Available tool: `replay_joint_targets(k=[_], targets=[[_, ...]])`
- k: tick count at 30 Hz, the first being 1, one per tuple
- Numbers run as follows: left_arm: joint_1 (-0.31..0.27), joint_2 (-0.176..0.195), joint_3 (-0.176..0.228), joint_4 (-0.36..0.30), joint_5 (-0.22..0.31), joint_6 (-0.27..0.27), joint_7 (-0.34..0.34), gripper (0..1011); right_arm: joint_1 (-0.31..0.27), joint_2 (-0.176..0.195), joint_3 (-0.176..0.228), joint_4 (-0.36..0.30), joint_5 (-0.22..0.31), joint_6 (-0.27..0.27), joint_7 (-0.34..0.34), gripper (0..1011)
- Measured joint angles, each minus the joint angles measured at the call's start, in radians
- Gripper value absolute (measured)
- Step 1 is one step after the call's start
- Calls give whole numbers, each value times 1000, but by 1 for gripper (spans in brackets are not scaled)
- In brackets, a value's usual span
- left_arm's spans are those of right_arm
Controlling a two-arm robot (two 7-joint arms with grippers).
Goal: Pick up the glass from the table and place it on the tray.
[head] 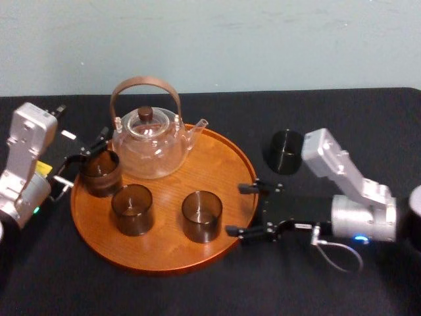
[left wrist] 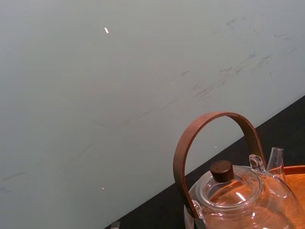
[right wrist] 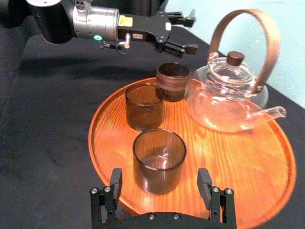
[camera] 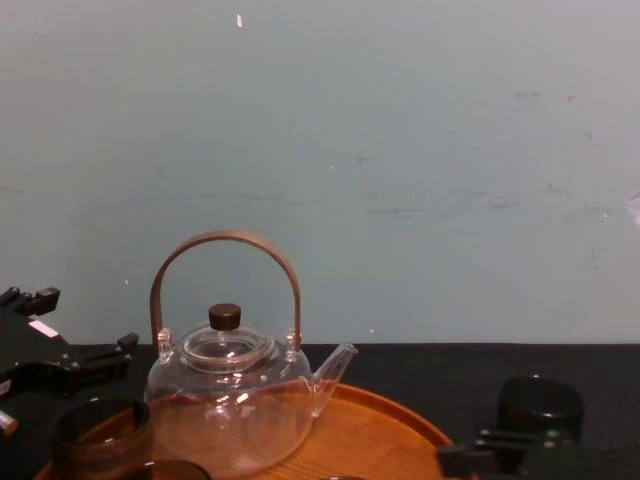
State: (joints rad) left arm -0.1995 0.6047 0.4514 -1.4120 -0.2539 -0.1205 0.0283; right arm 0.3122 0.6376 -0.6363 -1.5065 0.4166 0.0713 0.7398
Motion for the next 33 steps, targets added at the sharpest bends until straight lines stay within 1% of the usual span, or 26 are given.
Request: replay_joint_targets(k=[3, 4, 6, 8, 10, 12, 13, 16, 20, 23, 24, 26, 33], targets=[[0, 0, 0, 0, 0, 0, 0, 1001, -35, 40, 28, -37, 22, -5, -8, 1002], [0, 0, 0, 0, 0, 0, 0, 1001, -35, 40, 28, -37, 22, -5, -8, 1003], [0, 0, 0, 0, 0, 0, 0, 1000, -67, 74, 57, -66, 41, -9, -22, 1002], [0, 0, 0, 0, 0, 0, 0, 1001, -81, 88, 69, -76, 48, -11, -30, 1003], [0, 0, 0, 0, 0, 0, 0, 1001, -104, 109, 93, -90, 59, -12, -46, 1002], [0, 0, 0, 0, 0, 0, 0, 1001, -115, 118, 104, -96, 63, -12, -56, 1002], [0, 0, 0, 0, 0, 0, 0, 1001, -127, 127, 119, -102, 67, -12, -70, 1002], [0, 0, 0, 0, 0, 0, 0, 1001, -147, 135, 146, -107, 72, -4, -101, 1002], [0, 0, 0, 0, 0, 0, 0, 1001, -161, 134, 176, -106, 72, 16, -146, 1002], [0, 0, 0, 0, 0, 0, 0, 1001, -164, 123, 196, -97, 70, 42, -182, 1002], [0, 0, 0, 0, 0, 0, 0, 1001, -164, 123, 196, -97, 70, 42, -182, 1002], [0, 0, 0, 0, 0, 0, 0, 1001, -161, 111, 210, -85, 65, 65, -207, 1002], [0, 0, 0, 0, 0, 0, 0, 1001, -145, 79, 230, -53, 43, 111, -253, 1002]])
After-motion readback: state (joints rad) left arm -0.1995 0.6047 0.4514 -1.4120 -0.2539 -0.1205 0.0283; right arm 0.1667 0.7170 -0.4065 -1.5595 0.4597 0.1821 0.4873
